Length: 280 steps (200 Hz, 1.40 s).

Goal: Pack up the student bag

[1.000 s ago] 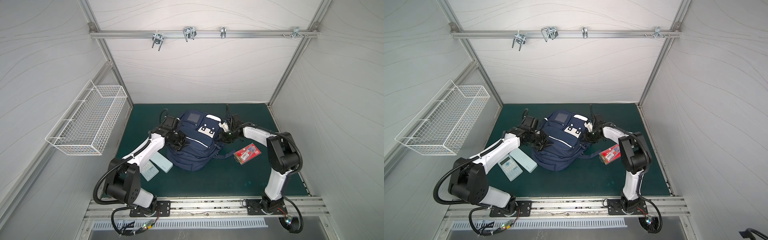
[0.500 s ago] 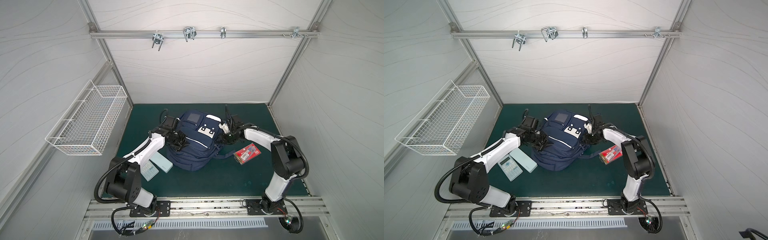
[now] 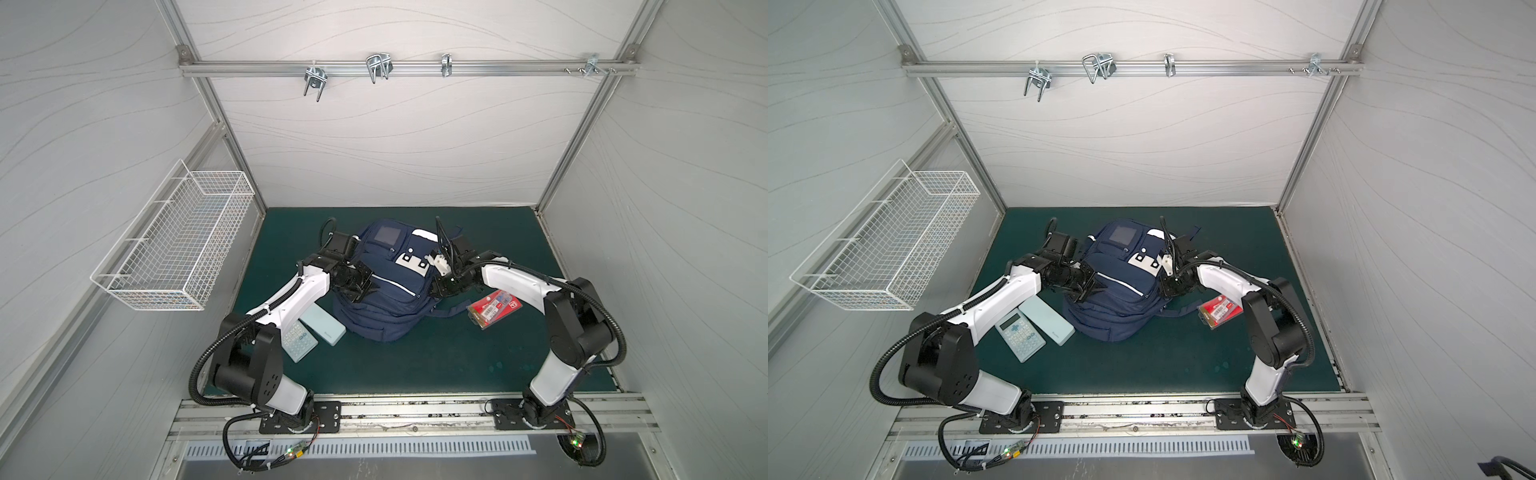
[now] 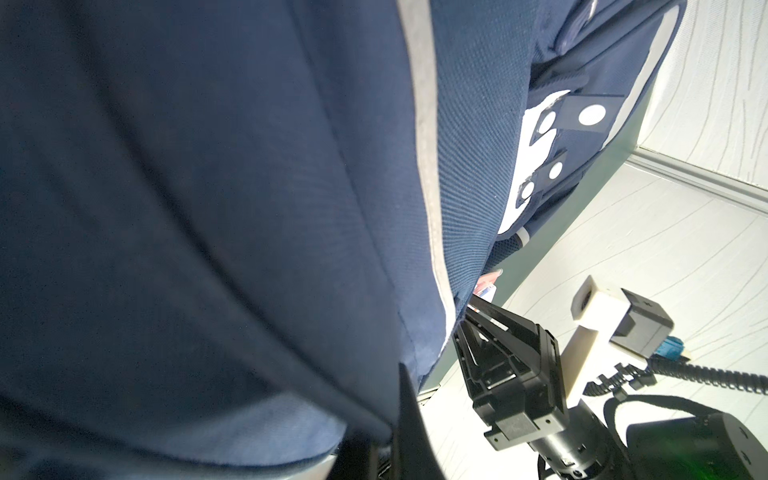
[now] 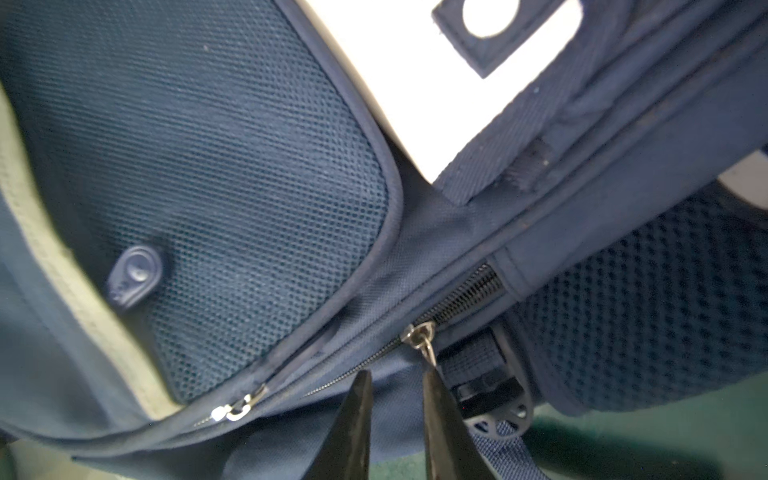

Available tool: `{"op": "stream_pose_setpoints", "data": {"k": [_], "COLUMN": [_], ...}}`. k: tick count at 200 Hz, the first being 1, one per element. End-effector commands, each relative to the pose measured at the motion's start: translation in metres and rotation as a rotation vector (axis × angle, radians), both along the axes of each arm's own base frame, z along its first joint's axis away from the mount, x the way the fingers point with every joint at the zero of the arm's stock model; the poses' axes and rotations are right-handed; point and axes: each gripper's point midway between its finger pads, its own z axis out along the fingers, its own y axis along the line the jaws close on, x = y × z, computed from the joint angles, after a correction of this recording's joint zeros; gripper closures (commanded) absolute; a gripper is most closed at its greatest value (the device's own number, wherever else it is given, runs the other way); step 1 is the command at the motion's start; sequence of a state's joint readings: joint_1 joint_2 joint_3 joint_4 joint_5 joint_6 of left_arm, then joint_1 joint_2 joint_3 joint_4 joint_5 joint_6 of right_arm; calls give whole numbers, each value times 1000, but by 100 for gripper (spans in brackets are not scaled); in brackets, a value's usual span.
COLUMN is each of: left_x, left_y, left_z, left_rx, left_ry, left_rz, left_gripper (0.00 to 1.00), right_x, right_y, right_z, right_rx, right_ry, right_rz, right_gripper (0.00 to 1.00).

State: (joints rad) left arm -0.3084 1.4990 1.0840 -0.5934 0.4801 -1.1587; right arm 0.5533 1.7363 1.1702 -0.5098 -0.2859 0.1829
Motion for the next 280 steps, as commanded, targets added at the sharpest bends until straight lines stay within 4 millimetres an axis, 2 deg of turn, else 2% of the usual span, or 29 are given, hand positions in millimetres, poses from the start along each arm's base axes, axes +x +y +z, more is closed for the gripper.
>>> {"op": "stream_pose_setpoints", "data": {"k": [1,13,55,103,114,161,168,198,232,260,280], "left_x": [15,15,15,15,15,18,19,20,24,28,29], "left_y": [-5,-5,-4,-5,-5,-5,-5,-6,-8,-9,-8], "left_z": [15,15,13,13,13,13,13,15,21,28,32], "left_rx": [-26,-25,-22,-24,-25,-23,-23,-35,-63,-84,-84], "left_ry": [-66,-67,-64,-62,-61,-64,-67,-73,-90,-109,-124], "left_rz": [-4,-5,-4,-3,-3,1,2,16,44,66,83], "left_gripper": [100,100,100,100,100,100,100,100,100,100,100], "right_x": [-6,-7,-5,-15,-18,-27,-31,-54,-92,-119,-129], "right_y": [-12,-13,-11,-7,-8,-11,-10,-6,6,31,60], "right_z": [-14,-12,-3,-23,-25,-12,-9,6,23,32,35], "right_rx": [-77,-75,-51,-59,-68,-53,-49,-64,-51,-12,15], "right_ry": [14,8,-17,38,43,30,31,9,26,64,88], "right_rz": [16,14,8,41,46,27,31,69,132,191,225], "right_gripper": [71,66,65,77,83,97,100,100,100,100,100]}}
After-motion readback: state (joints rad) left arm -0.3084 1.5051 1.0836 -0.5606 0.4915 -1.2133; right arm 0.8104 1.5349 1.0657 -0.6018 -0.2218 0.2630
